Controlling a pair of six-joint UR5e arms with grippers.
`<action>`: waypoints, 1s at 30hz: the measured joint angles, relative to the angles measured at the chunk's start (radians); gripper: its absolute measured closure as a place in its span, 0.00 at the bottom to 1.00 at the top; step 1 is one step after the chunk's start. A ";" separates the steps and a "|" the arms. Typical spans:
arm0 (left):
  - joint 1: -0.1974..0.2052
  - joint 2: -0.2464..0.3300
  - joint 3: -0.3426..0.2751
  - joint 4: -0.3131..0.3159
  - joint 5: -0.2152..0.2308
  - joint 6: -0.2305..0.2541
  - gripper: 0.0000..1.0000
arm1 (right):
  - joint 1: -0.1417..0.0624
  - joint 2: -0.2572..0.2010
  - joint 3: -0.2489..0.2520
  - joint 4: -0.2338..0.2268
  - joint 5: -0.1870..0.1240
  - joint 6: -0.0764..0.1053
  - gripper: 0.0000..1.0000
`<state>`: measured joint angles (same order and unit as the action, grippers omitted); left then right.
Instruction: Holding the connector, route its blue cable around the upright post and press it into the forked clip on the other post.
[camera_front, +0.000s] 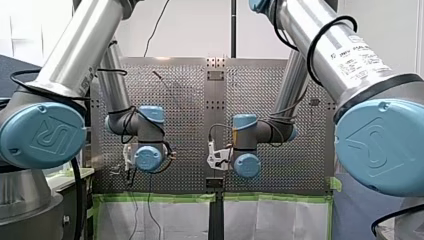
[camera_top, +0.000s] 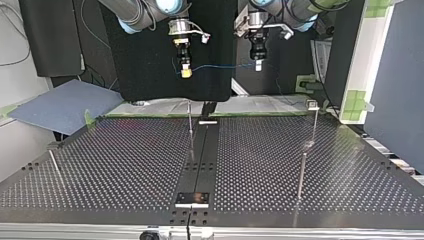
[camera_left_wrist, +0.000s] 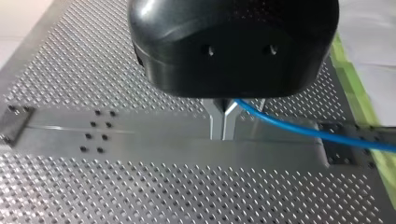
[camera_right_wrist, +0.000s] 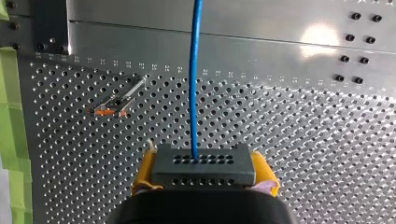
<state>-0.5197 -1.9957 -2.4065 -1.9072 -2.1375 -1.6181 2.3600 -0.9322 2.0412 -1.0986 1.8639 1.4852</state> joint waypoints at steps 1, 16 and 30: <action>0.005 0.000 -0.001 -0.001 0.001 0.000 0.98 | 0.000 0.000 0.000 0.000 0.000 0.000 1.00; 0.016 -0.001 -0.005 -0.004 0.003 0.001 0.98 | 0.000 0.000 0.000 0.000 0.000 0.000 1.00; 0.049 0.046 -0.008 -0.007 0.060 -0.006 0.98 | 0.067 0.043 -0.067 0.067 0.067 0.067 1.00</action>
<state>-0.4710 -1.9498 -2.4144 -1.9142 -2.0770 -1.6242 2.4270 -0.8889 1.9744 -1.0320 1.9308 1.5519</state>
